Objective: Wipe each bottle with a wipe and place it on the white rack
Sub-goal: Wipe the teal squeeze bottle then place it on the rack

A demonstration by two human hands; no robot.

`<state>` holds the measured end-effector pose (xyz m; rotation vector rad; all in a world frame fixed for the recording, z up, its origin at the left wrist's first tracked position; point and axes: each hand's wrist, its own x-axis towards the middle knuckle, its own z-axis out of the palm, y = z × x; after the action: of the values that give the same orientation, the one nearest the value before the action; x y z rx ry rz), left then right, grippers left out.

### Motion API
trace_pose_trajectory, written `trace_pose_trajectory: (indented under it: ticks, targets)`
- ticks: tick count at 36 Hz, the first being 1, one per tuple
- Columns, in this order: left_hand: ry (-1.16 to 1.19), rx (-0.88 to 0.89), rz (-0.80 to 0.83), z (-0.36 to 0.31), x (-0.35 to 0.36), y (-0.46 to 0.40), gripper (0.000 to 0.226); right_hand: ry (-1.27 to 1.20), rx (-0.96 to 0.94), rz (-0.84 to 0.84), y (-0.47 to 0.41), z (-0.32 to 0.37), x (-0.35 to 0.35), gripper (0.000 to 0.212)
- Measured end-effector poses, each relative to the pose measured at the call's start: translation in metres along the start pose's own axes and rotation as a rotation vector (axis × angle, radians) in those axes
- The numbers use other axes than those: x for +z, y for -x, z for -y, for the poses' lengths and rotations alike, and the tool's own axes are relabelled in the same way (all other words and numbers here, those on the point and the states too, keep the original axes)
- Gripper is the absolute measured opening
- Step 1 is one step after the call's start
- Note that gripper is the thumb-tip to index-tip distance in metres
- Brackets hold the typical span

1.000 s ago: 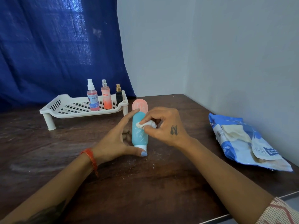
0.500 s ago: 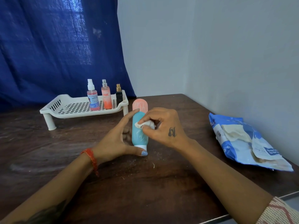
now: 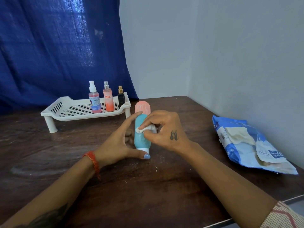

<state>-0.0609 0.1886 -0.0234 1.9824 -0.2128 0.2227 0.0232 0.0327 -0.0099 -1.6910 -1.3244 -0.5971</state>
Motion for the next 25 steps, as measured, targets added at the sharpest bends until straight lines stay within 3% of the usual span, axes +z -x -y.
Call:
trace_pose_trajectory:
  ticks: [6, 15, 25]
  targets:
    - [0.006, 0.009, -0.011, 0.0029, -0.0005, -0.0004, 0.110, 0.048, 0.001, -0.057, 0.0014, -0.0014, 0.0037, 0.019]
    - [0.001, 0.006, -0.002, -0.0010, -0.0001, 0.0005, 0.109, -0.079, -0.018, 0.073, -0.0005, 0.0031, 0.0017, 0.019]
    - [0.013, -0.002, -0.010, -0.0010, -0.0001, 0.0004, 0.106, 0.017, -0.001, -0.006, 0.0016, -0.0020, 0.0032, 0.020]
